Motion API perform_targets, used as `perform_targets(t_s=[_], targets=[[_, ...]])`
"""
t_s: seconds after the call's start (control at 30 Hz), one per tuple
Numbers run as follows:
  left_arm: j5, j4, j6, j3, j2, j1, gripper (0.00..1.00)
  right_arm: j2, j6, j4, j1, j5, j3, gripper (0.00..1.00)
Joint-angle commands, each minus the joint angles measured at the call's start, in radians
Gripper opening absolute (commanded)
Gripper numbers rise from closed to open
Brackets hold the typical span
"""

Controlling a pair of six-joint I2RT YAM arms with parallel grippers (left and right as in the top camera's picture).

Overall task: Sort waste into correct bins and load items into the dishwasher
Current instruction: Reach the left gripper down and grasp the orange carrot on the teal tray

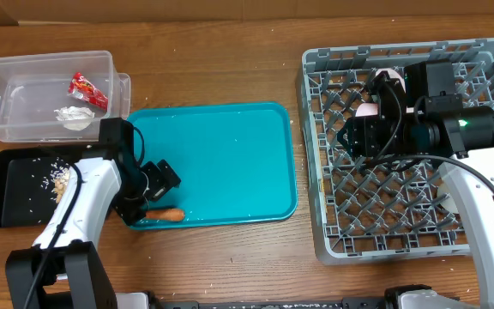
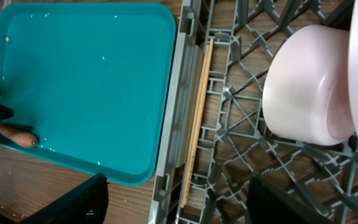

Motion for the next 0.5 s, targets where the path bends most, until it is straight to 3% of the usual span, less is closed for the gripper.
perform_targets(t_s=[0.0,0.3,0.47], targets=[[0.007,0.046,-0.032,-0.057,-0.015,-0.007,0.99,0.003,0.001,0.002,0.002,0.01,0.013,0.74],[-0.052,0.131,-0.035,-0.126,-0.015,-0.007,0.98,0.003,0.001,0.001,0.002,0.01,0.013,0.74],[-0.113,0.164,-0.035,-0.13,-0.015,-0.007,0.87,0.003,0.001,-0.004,0.002,0.01,0.013,0.74]])
